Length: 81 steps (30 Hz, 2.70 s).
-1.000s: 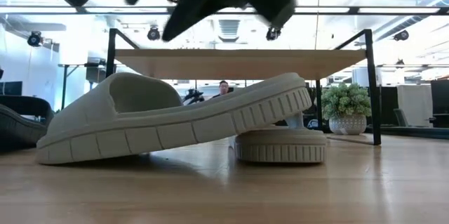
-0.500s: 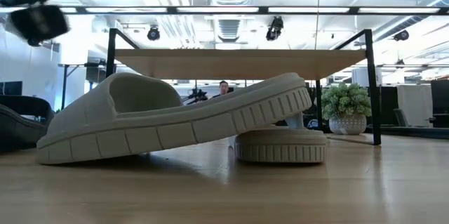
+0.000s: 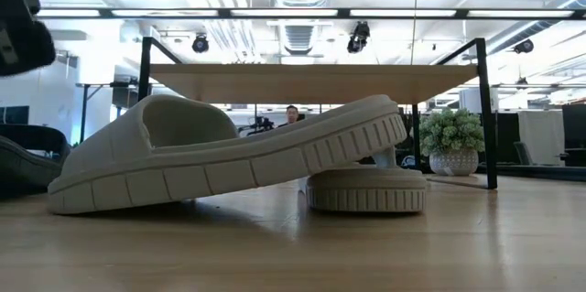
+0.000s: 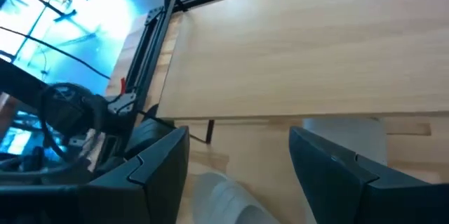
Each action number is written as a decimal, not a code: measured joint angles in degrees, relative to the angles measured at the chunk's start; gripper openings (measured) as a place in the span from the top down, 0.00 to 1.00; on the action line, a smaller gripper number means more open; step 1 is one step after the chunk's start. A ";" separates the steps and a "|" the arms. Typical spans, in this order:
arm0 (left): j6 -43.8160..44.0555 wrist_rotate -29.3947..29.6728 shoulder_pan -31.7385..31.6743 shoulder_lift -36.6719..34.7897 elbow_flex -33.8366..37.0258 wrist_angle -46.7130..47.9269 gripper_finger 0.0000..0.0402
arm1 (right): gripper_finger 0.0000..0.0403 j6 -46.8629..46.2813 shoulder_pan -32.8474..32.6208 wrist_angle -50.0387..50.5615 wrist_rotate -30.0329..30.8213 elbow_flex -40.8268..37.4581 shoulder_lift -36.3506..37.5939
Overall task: Pick and place slides into the shelf
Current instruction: Move the left gray slipper to the middle of the table
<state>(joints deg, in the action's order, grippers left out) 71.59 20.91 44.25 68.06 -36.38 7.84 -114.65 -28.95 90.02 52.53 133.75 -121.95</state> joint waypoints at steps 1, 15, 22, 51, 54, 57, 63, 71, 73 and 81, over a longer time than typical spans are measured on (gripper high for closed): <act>1.76 0.90 -0.01 1.50 0.00 -0.71 1.00 | 0.42 0.43 -0.02 0.00 -0.03 -0.02 0.00; 15.62 5.21 -2.65 9.04 0.14 -2.76 0.59 | 0.42 2.43 -1.05 0.00 -0.46 -0.04 0.00; 16.59 4.37 -4.52 12.14 0.17 -2.89 0.47 | 0.42 2.41 -1.16 0.00 -0.50 -0.04 0.00; -8.15 -2.61 -7.79 15.84 -0.35 -20.71 0.97 | 0.42 2.20 -1.14 0.00 -0.62 -0.17 0.00; -7.78 -4.00 -7.07 13.27 -0.44 -16.64 0.99 | 0.42 2.23 -1.16 0.00 -0.61 -0.17 0.00; -7.45 -4.70 -6.88 10.91 -0.67 -8.21 1.00 | 0.42 2.20 -1.18 0.00 -0.61 -0.17 0.00; -7.95 -8.48 -7.89 7.74 -2.60 2.32 1.00 | 0.42 0.76 -1.16 0.00 -0.49 -0.17 0.00; -5.98 -5.75 -8.28 8.59 -3.10 2.19 0.89 | 0.42 0.83 -1.18 -0.02 -1.23 -0.17 0.02; -5.92 -5.49 -8.43 8.97 -3.10 2.22 0.82 | 0.42 1.07 -1.18 -0.04 -1.46 -0.17 0.02; -4.41 -6.17 -8.63 8.72 -3.01 4.05 0.54 | 0.42 1.34 -1.18 -0.17 -1.55 -0.17 0.02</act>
<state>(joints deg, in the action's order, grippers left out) 67.18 14.74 35.62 76.78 -39.40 11.89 -113.31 -30.13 89.84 50.98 133.58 -121.93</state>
